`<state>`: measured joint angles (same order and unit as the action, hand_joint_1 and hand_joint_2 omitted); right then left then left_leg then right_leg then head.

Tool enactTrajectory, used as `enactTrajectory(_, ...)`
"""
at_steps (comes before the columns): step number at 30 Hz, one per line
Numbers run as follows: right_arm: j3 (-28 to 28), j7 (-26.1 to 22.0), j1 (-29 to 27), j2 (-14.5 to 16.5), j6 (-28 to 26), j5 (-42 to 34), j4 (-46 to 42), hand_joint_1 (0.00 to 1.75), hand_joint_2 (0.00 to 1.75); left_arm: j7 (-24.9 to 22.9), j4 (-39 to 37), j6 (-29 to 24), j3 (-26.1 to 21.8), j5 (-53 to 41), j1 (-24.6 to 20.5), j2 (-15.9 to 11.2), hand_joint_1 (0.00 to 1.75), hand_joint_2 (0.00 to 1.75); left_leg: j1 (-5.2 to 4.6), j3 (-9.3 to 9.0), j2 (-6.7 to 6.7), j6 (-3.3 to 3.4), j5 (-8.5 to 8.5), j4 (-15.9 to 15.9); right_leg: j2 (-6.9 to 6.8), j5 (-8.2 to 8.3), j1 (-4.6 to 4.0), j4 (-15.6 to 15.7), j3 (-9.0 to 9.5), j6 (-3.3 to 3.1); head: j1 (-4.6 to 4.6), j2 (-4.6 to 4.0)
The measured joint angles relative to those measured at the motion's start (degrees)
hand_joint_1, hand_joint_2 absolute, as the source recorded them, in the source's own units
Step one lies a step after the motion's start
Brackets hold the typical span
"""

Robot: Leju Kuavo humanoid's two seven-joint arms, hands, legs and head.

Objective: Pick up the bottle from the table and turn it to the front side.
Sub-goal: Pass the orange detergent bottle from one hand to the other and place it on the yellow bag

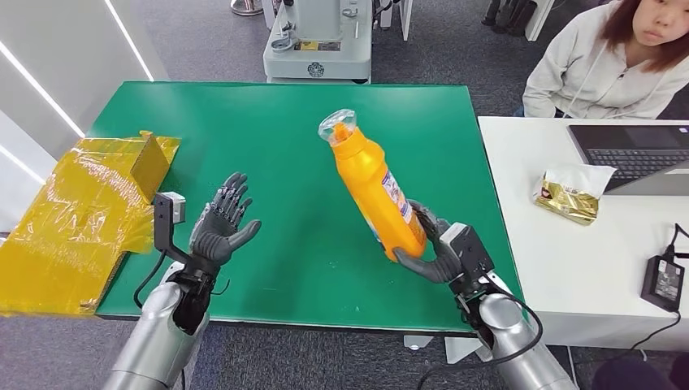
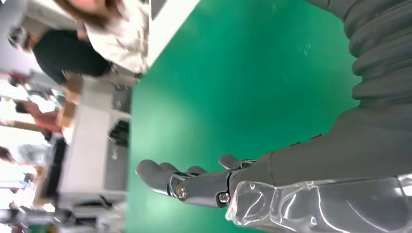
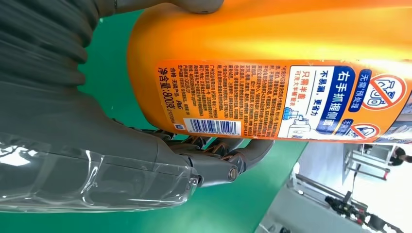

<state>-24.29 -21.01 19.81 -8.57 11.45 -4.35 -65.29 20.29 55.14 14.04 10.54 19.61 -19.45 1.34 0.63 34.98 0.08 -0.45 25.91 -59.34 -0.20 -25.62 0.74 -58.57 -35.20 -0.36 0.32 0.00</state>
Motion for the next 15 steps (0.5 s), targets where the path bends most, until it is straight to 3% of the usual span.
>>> enactTrajectory(8, 2.38, -0.77, -0.02, 0.05, 0.47, 2.06, -0.16, 1.75, 1.75, -3.30, 10.55, 2.97, 1.10, 1.52, 0.80, -0.42, 0.00, 1.75, 0.01, -0.01, 0.00, -0.01, -0.01, 0.00, -0.01, 0.01, 0.00, -0.02, 0.00, -0.01, -0.01, 0.00)
enactTrajectory(15, 2.54, -2.05, 1.72, 0.92, 0.88, 2.14, 1.17, 1.75, 1.75, -2.62, 10.31, 3.32, 5.26, 0.53, -2.58, 0.13, 0.00, 1.75, 0.00, -0.01, -0.02, -0.01, -0.02, 0.00, -0.02, 0.01, 0.00, -0.02, 0.00, -0.01, 0.00, 0.00)
